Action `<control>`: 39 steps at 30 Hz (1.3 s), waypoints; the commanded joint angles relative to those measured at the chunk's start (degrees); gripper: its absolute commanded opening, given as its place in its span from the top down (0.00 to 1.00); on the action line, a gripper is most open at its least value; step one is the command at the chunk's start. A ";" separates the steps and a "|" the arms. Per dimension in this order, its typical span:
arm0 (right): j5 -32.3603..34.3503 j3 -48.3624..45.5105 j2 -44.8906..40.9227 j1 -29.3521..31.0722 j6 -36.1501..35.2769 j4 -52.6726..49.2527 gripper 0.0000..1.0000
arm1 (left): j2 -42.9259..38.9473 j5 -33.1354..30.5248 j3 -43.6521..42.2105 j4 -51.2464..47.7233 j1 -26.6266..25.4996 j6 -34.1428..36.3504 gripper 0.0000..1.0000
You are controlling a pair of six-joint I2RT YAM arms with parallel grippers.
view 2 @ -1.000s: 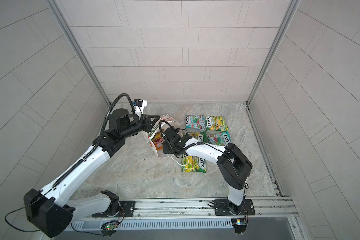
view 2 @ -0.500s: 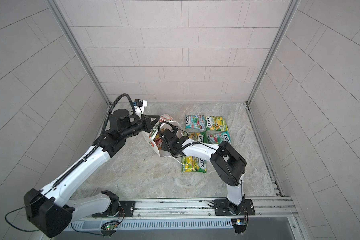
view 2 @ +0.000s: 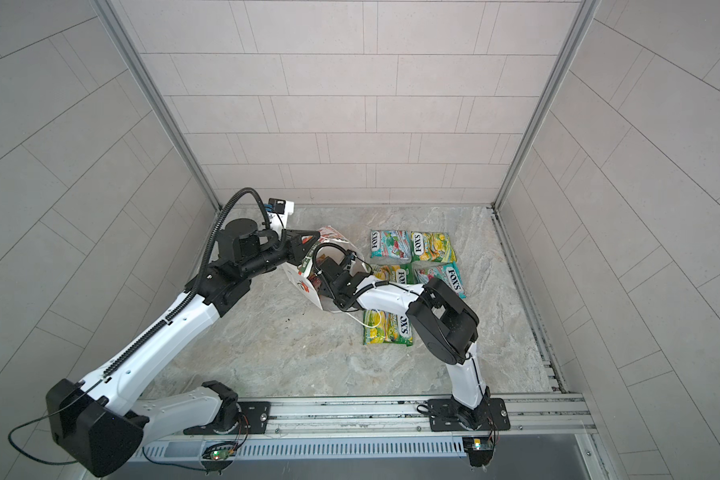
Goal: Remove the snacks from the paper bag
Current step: 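Reach into the bag toward the orange Fruits packet with the right gripper, then close the right gripper on the orange Fruits packet inside the bag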
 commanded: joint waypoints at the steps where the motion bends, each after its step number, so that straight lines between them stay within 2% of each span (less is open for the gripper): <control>1: 2.11 0.53 1.11 0.42 2.34 3.63 0.55 | -1.50 0.56 -0.42 2.90 -0.37 -0.15 1.00; 12: 2.65 4.29 5.03 0.36 5.22 4.86 0.55 | -1.60 0.85 -0.49 3.22 -0.44 -0.20 1.00; 16: 2.31 5.16 5.85 0.25 4.66 5.74 0.58 | -1.72 0.72 -0.56 3.17 -0.42 -0.02 1.00; 20: 0.59 3.62 5.85 0.27 2.68 11.23 0.65 | -1.91 0.08 -0.64 2.91 -0.39 0.24 1.00; 23: -1.37 2.81 5.73 0.13 1.21 14.45 0.74 | -1.89 -0.17 -0.63 2.72 -0.39 0.44 1.00; 28: -2.11 1.97 4.14 0.20 -1.39 15.04 0.98 | -1.94 -1.06 -0.56 2.25 -0.39 0.68 1.00; 29: -2.12 1.26 3.49 0.17 -1.82 15.41 1.00 | -1.89 -1.40 -0.42 2.04 -0.36 0.81 1.00; 39: -2.99 -1.81 -3.10 0.11 -7.35 14.21 1.00 | -1.94 -3.60 -0.38 0.95 -0.44 1.43 1.00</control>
